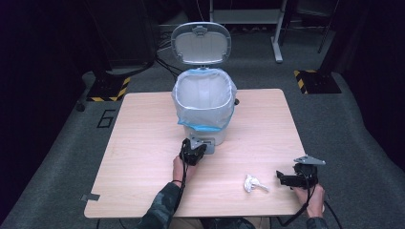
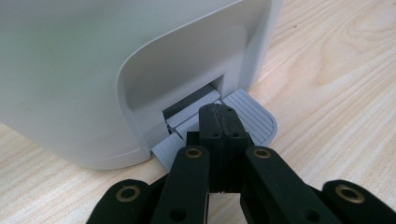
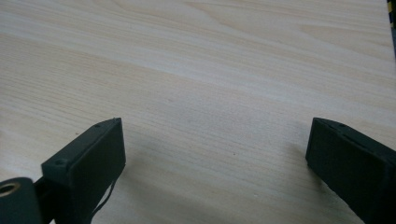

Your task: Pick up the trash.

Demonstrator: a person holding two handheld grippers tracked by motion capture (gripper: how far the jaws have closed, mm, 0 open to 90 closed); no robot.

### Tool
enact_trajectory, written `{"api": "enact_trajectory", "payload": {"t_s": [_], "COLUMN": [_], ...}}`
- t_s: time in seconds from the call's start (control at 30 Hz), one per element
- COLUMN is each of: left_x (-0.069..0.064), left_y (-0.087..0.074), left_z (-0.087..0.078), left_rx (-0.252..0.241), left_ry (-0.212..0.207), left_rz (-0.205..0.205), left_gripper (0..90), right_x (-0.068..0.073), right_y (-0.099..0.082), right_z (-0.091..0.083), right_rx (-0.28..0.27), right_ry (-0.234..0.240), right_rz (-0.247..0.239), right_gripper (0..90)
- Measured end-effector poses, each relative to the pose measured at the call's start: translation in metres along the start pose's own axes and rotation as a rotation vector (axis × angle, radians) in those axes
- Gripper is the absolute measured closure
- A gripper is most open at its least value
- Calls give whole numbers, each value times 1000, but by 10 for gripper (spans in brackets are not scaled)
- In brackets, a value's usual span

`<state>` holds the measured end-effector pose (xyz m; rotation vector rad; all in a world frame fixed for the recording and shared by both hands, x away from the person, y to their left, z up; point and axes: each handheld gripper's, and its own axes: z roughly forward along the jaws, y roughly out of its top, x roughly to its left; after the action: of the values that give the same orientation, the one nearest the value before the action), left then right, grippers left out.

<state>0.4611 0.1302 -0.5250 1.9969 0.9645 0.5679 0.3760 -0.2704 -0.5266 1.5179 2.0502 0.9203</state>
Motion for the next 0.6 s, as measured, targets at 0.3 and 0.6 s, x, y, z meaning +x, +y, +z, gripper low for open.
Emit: {"api": "enact_trajectory", "payload": {"t_s": [0.3,0.6], "left_x": [1,1], "left_y": [0,0], "left_z": [0,0], "left_rx": [1,1], "left_ry": [-5,-5], "left_rz": [-7,-8], "left_gripper": [900,900], "right_x": [16,52], "right_y": [6,9], "right_z": [-18,-24], "right_rx": [-31,-8], "right_ry": [75,143], "right_rz": [-25,-87], "right_gripper": [34,0]}}
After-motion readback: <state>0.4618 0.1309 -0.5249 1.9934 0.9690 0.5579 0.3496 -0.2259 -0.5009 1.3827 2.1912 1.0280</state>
